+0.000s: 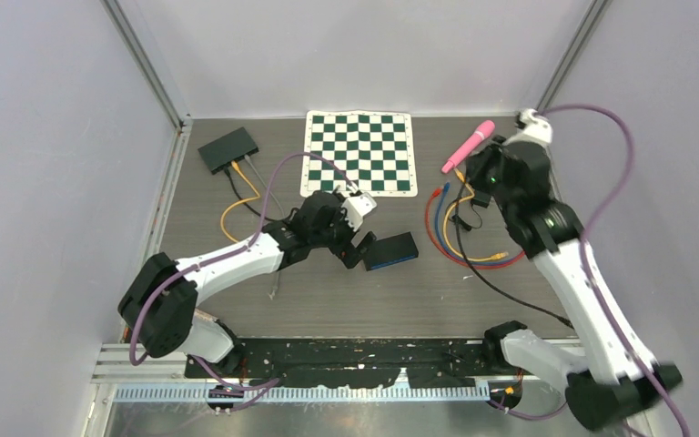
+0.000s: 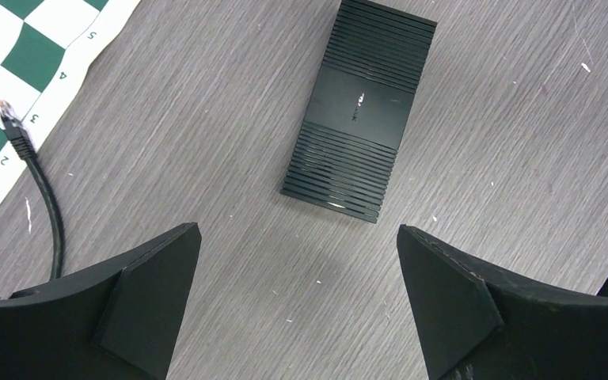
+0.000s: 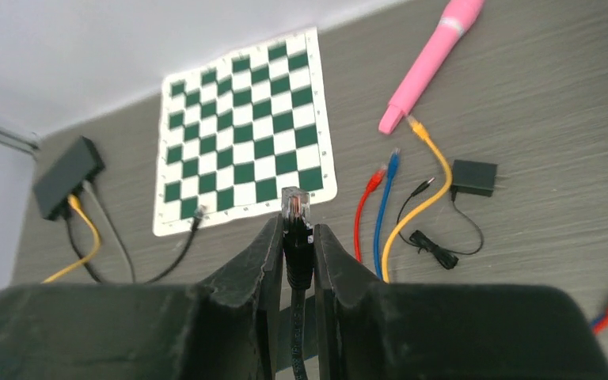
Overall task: Pull the plug from the switch port
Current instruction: Pull the connector from the switch port, then place the connector at the center of the board.
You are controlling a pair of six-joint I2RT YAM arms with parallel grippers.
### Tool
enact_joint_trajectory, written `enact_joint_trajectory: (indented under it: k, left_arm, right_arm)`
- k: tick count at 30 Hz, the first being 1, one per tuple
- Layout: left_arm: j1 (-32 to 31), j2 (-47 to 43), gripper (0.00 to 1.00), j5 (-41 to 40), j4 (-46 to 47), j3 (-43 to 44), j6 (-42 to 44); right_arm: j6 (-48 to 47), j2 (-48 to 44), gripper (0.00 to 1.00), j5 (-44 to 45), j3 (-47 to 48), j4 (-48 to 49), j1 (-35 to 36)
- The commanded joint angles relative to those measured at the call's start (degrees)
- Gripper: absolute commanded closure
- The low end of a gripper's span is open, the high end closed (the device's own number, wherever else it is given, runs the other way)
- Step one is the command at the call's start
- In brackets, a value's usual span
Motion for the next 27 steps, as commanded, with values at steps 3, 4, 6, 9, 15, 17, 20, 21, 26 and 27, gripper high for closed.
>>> enact_joint_trajectory:
  k: [3, 4, 6, 9, 15, 17, 20, 21, 26, 27]
  left_arm:
    - [0.30, -4.87, 0.00, 0.75, 4.23, -3.24, -3.26]
    - [0.30, -5.33, 0.00, 0.72, 4.52, -3.98, -3.73]
    - [0.26, -6.09, 0.00, 0.40, 4.58, -5.42, -4.09]
    - [0.30, -6.89, 0.00, 0.36, 4.42, -5.92, -5.51]
    - [0.30, -6.23, 0.00, 0.00, 3.18, -5.71, -6.35]
    - [0.28, -5.32, 0.00, -1.16, 2.94, -5.38, -7.24]
    - [0.30, -3.36, 0.00, -3.86, 2.74, -4.70, -9.72]
    - [0.30, -2.37, 0.00, -4.57, 2.18, -4.09, -10.89]
    - [0.30, 1.85, 0.00, -4.05, 1.63, -2.11, -15.66]
    - [0.30, 2.31, 0.00, -3.99, 2.22, -2.22, -16.62]
  right_arm:
    - [0.99, 19.00, 0.92, -14.17, 1.40, 9.26, -7.88]
    - [1.86, 20.94, 0.92, -15.70, 2.22, 9.97, -8.52]
    - [3.63, 28.12, 0.91, -21.27, 4.67, 11.38, -11.81]
    - [5.55, 39.26, 0.91, -27.91, 9.04, 11.33, -14.23]
    - [8.21, 47.89, 0.72, -29.43, 15.26, 13.01, -16.73]
    - [7.85, 48.67, 0.56, -29.76, 16.60, 11.91, -17.17]
    - [6.56, 46.01, 0.38, -29.84, 14.55, 11.30, -17.29]
    - [6.19, 44.82, 0.34, -29.07, 12.32, 11.43, -17.22]
    - [4.43, 33.16, 0.30, -28.23, 3.02, 14.13, -16.63]
    - [2.83, 32.11, 0.29, -28.87, 1.66, 13.94, -16.04]
